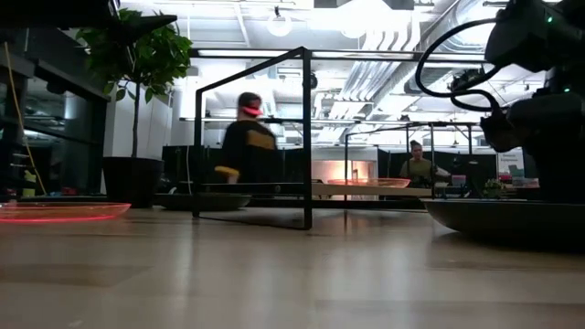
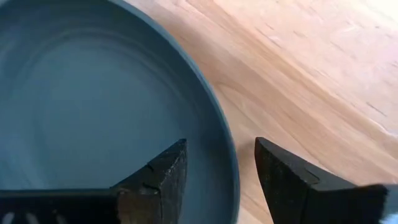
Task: Place and stack plates onto a shelf
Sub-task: Put the right black plate on the shelf
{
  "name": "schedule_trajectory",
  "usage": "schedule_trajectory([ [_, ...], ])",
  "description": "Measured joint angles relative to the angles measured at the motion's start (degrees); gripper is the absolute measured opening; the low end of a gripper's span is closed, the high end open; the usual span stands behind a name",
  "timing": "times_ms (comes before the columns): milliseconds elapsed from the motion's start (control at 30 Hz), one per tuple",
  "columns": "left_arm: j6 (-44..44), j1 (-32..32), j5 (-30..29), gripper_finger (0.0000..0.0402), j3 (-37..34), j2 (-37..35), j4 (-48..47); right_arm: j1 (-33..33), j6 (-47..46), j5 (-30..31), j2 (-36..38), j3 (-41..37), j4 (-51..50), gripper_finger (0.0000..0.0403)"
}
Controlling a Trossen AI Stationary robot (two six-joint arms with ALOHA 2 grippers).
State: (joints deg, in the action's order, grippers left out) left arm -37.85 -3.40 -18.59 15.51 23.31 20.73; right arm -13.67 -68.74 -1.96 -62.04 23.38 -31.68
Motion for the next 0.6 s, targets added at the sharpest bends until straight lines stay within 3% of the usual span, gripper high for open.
schedule_trajectory([
  [133,0.0,0.0,-0.02,0.0154,0.0,0.0,-0.15,0.0,0.14,-0.09,-2.32,0.0,1.77,0.0148],
  [333,0.98,-0.01,-0.17,0.0154,0.0,0.0,-0.15,0.07,-2.53,-2.92,-4.48,0.13,3.95,0.0016],
  [600,1.0,0.0,-0.33,0.0154,-0.02,0.0,-0.15,3.3,-0.45,-15.01,3.59,-0.06,7.06,0.0002],
])
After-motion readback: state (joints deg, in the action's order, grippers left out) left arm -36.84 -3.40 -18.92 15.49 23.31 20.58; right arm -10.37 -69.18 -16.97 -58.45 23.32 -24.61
